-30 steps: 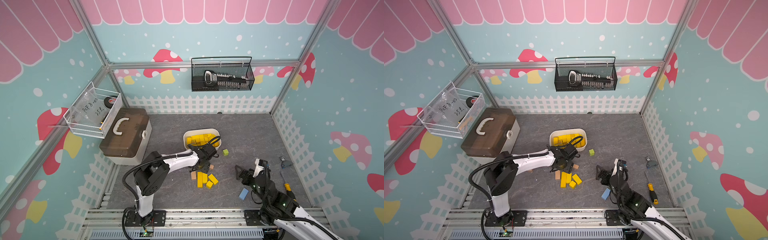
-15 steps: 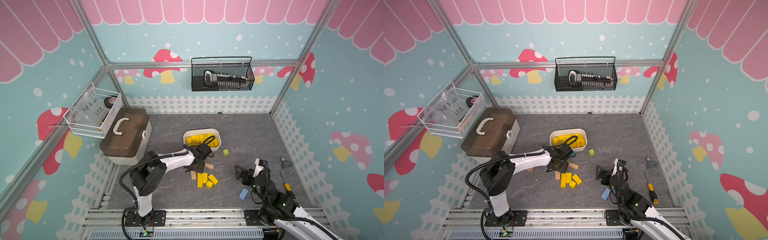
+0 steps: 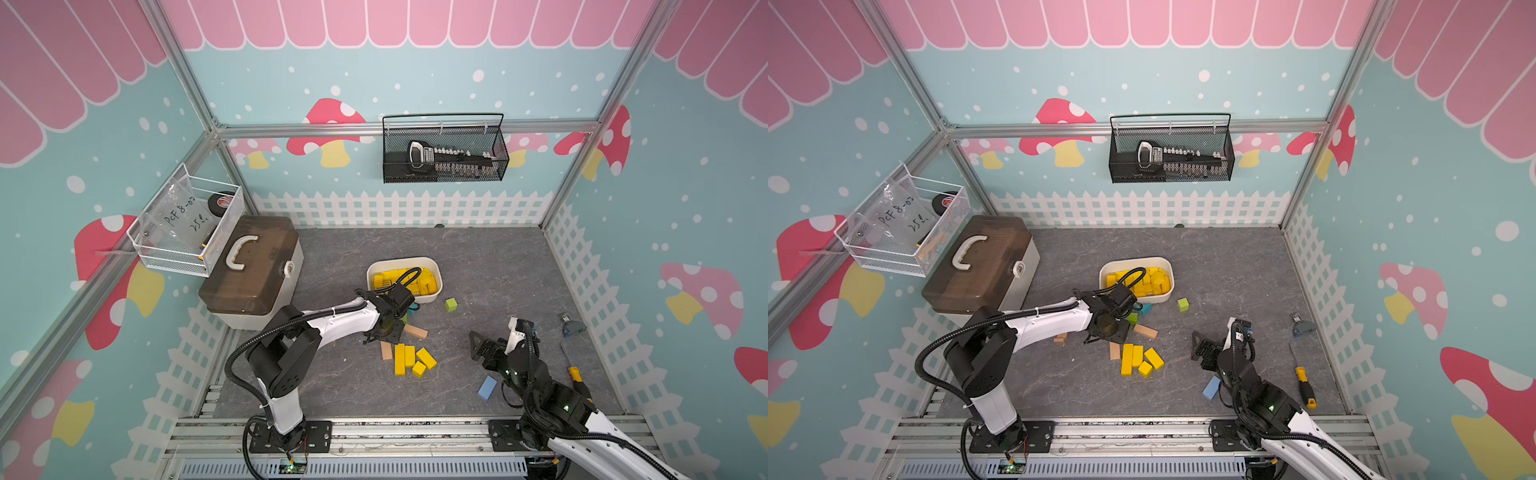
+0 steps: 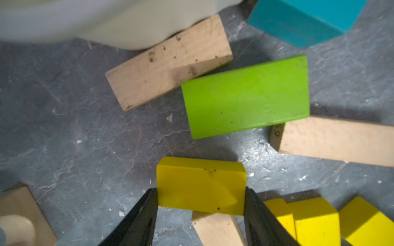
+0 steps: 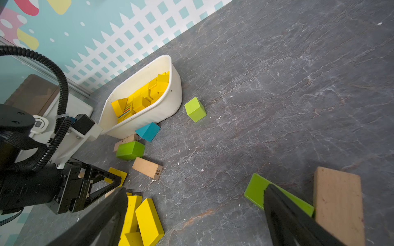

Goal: Pick out the yellow building blocks
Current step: Pick up the building block from the center of the board.

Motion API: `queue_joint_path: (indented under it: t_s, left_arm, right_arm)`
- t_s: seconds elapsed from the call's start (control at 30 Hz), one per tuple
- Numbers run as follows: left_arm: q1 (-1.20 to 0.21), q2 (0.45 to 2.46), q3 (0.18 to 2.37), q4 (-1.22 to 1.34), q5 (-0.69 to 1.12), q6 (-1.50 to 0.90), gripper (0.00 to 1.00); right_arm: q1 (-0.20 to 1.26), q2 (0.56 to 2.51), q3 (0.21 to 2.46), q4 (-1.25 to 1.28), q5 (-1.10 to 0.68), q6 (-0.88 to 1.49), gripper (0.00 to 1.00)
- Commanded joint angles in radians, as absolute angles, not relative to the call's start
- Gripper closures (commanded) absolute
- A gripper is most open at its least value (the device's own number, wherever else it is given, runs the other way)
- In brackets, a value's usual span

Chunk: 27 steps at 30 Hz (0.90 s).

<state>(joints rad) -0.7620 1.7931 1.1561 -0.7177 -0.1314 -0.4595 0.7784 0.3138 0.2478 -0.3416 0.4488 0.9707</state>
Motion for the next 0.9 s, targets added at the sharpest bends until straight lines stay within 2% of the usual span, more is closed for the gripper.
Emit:
queue_joint_path:
  t_s: [0.0, 0.27, 0.37, 0.6, 0.73, 0.87]
  left_arm:
    - [-0.756, 1.757, 1.147, -0.703, -0.119, -0.449, 0.38]
    - [-0.749, 1.732, 1.149, -0.709, -0.12, -0.445, 0.39]
    - [-0.731, 1.732, 1.135, -0.707, -0.133, -0.444, 0.31]
    - [-0.651, 1.706, 1.091, -0.672, -0.078, -0.428, 0.25]
    - [-0.647, 1.707, 1.096, -0.672, -0.082, -0.426, 0.13]
    - [-0.649, 1.714, 1.098, -0.661, -0.064, -0.428, 0.1]
  right_arm:
    - [0.774, 0.32, 0.25, -0.347, 0.46, 0.991, 0.01]
    - [0.773, 0.324, 0.252, -0.344, 0.46, 0.991, 0.01]
    - [0.773, 0.325, 0.252, -0.345, 0.46, 0.991, 0.01]
    - [0.773, 0.327, 0.252, -0.344, 0.457, 0.991, 0.01]
    - [0.774, 0.334, 0.253, -0.342, 0.457, 0.991, 0.01]
    - [0.773, 0.342, 0.255, -0.338, 0.457, 0.99, 0.01]
